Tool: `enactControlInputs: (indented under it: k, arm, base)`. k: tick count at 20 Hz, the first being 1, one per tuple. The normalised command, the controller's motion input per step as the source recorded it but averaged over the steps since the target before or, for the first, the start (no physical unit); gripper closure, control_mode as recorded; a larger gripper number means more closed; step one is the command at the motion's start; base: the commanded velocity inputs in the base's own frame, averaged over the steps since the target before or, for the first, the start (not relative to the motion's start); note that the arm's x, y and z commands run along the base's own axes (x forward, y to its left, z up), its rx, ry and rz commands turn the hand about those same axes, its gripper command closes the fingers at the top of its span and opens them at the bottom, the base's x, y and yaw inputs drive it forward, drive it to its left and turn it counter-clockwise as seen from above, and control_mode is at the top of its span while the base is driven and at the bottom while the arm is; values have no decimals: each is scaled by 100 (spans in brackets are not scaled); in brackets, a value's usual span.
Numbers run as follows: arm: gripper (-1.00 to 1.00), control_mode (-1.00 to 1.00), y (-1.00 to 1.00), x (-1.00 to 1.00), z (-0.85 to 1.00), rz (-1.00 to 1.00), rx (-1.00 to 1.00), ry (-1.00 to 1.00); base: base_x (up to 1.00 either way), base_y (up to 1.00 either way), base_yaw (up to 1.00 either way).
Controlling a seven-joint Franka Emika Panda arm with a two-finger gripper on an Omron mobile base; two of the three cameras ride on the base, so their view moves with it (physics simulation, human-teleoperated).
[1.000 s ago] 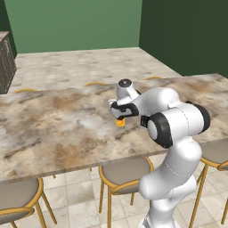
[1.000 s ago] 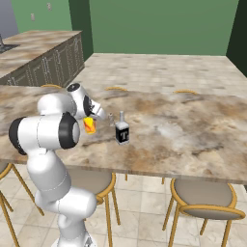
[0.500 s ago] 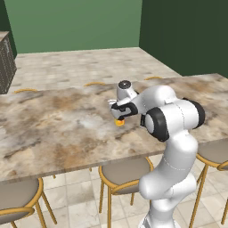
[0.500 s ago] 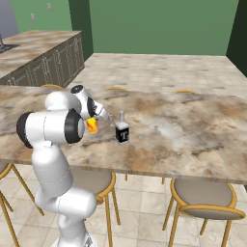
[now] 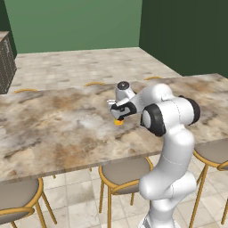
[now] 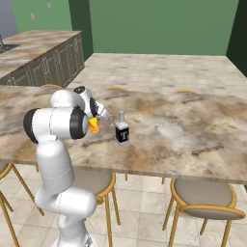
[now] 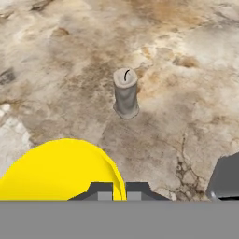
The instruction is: Open the cabinet directly in front. Then move the liquor and the cup to the dining counter with the candle on it.
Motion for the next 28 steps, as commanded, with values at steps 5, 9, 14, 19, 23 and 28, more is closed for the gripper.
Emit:
enactControlInputs:
  k: [5, 9, 14, 19, 23, 28]
  arm:
    - [100, -100, 0, 2, -2, 0, 0, 0]
    - [-100, -100, -2, 9, -8, 0, 0, -9]
    - [-100, -100, -1, 3, 0, 0, 0, -3]
    - [-100, -100, 0, 5, 0, 0, 0, 0]
    - [-100, -100, 5, 1, 36, -1, 0, 0]
    - [-100, -100, 1, -5, 100, -2, 0, 0]
  base:
    - [0, 0, 0]
    - [0, 0, 0]
    - [0, 0, 0]
    - [0, 0, 0]
    - [0, 0, 0]
    - [0, 0, 0]
